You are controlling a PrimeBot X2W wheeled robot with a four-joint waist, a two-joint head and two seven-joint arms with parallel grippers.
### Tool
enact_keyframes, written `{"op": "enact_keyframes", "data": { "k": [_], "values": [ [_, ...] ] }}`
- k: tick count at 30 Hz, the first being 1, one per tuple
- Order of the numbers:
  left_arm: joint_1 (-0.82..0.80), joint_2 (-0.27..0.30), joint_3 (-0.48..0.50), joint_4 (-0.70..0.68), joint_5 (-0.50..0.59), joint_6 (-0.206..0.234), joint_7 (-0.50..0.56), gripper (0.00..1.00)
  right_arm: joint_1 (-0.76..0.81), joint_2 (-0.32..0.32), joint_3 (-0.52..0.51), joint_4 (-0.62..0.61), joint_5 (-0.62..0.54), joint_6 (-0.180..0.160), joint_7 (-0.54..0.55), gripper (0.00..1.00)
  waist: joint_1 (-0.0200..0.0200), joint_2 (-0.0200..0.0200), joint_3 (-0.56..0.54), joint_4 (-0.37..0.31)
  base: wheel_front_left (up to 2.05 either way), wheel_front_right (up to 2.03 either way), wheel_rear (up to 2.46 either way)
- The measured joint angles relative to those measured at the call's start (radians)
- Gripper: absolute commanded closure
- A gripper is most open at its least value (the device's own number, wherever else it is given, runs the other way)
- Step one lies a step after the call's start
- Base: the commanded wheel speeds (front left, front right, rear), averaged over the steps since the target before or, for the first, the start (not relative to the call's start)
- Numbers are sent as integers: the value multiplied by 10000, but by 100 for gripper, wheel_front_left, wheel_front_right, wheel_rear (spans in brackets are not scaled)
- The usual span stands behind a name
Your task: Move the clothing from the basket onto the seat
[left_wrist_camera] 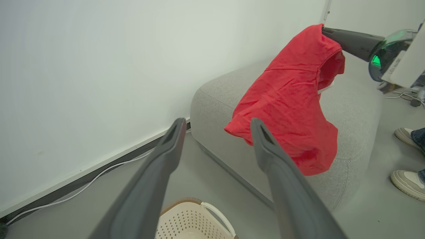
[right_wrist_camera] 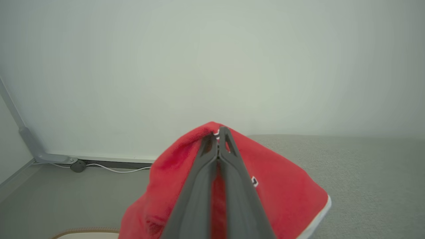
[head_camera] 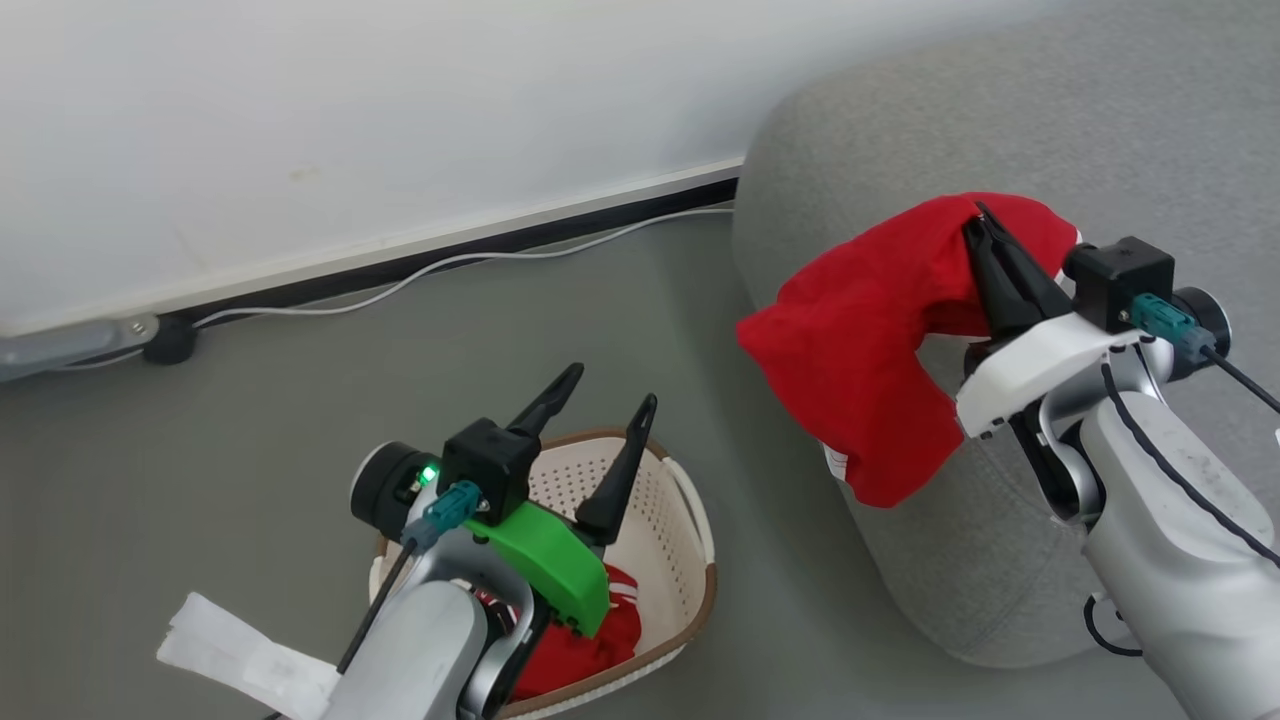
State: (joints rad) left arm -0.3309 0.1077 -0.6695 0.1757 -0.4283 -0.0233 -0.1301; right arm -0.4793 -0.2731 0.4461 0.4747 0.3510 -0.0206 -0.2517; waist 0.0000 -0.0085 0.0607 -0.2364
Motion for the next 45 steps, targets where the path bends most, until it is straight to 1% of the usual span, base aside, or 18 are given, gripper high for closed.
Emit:
{"op": "enact_keyframes", "data": {
  "k": [10,15,21,29,31,33,38,42,45],
  "values": [
    [153,-42,-245,-121,0,-42,-29,0,591,-341,-247,-523,-35,4,0,100,0,0,-35,-1051,0,0,0],
    [159,-84,-366,-238,6,-42,10,0,786,-476,-456,-830,-33,10,0,100,0,0,82,-1441,0,0,0],
    [145,-130,-477,-330,35,-42,153,0,876,-663,-742,-1095,-25,12,0,100,0,0,500,-1567,0,0,0],
    [-47,-96,-408,-583,205,-31,284,0,603,-874,-966,-1243,-25,113,0,100,0,0,1111,-1511,0,0,0],
    [-149,-92,-259,-706,180,-10,339,0,253,-913,-1198,-1294,98,119,0,100,0,0,1314,-1473,0,0,0],
    [-248,-86,-121,-903,165,69,426,0,-209,-1018,-1289,-1304,128,222,0,100,0,0,1536,-1431,0,0,0],
    [-780,10,29,-1319,232,161,619,0,-1494,-1252,-1505,-1302,123,320,23,100,0,0,2149,-1303,0,0,0],
    [-1166,130,58,-1618,357,163,780,0,-2580,-1413,-1728,-1225,130,380,257,100,0,0,2669,-1165,0,0,0],
    [-1374,163,54,-1837,380,165,980,0,-3411,-1593,-2033,-1104,201,362,468,100,0,0,3067,-1032,0,0,0]
  ]
}}
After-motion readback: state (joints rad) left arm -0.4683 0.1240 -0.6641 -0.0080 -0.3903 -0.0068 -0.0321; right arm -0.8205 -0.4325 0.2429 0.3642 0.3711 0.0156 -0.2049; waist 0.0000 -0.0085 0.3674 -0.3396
